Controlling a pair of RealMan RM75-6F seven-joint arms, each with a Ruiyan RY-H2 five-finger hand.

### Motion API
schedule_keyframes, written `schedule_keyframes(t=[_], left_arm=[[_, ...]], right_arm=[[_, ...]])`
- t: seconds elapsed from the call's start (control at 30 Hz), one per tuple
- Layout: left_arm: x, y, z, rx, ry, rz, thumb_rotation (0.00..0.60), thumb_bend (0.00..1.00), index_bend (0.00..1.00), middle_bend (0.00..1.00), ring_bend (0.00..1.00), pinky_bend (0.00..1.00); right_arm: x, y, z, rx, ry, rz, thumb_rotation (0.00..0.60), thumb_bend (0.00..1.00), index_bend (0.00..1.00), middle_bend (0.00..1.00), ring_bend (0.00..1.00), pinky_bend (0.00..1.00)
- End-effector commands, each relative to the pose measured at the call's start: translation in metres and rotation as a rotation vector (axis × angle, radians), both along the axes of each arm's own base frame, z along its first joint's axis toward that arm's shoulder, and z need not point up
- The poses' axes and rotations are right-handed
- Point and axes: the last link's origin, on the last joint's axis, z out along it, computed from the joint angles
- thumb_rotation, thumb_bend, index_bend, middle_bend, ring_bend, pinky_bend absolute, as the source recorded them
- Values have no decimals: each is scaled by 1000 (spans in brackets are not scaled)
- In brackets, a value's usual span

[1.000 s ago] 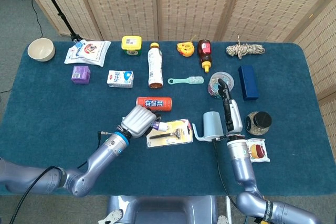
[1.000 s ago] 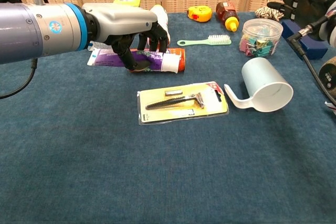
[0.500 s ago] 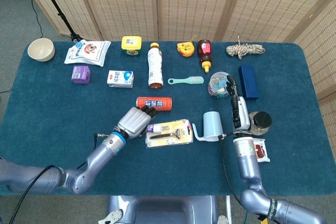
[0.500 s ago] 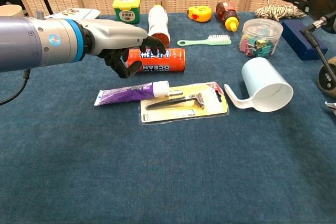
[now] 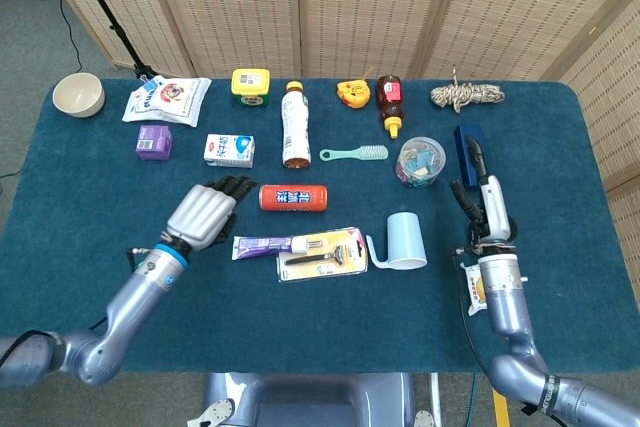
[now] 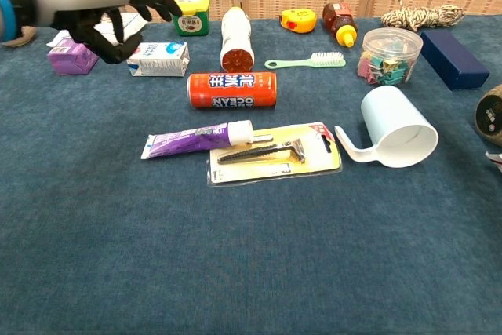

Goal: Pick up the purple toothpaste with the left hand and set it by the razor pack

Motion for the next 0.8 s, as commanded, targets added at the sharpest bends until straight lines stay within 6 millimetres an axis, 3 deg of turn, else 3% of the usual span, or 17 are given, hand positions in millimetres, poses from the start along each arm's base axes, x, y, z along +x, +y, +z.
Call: schedule_keyframes(t=[0.03,0.1,0.3,0.43,0.8], left_arm=[[-24,-9,30,74,-38,48,600,675,168,152,154,324],[-37,-13,49,121,-47,69,600,676,198,166,163,324],[-65,-26,87,245,-37,71,600,675,236,190,185,324],[-94,-45,112,348,-21,91,600,672,255,196,191,324],[-147,-93,135,427,29,152,600,669,255,199,191,321]], right_arm=[[-13,-1,6,-15,87,-20,507,0,1,0,0,0],[-22,-1,11,-27,167,-32,594,0,28,0,0,0],[-45,5,27,-67,362,-53,600,0,73,10,0,0],[-60,17,40,-67,513,-64,600,0,94,40,0,0],[-80,60,58,-39,873,-58,600,0,107,41,0,0]])
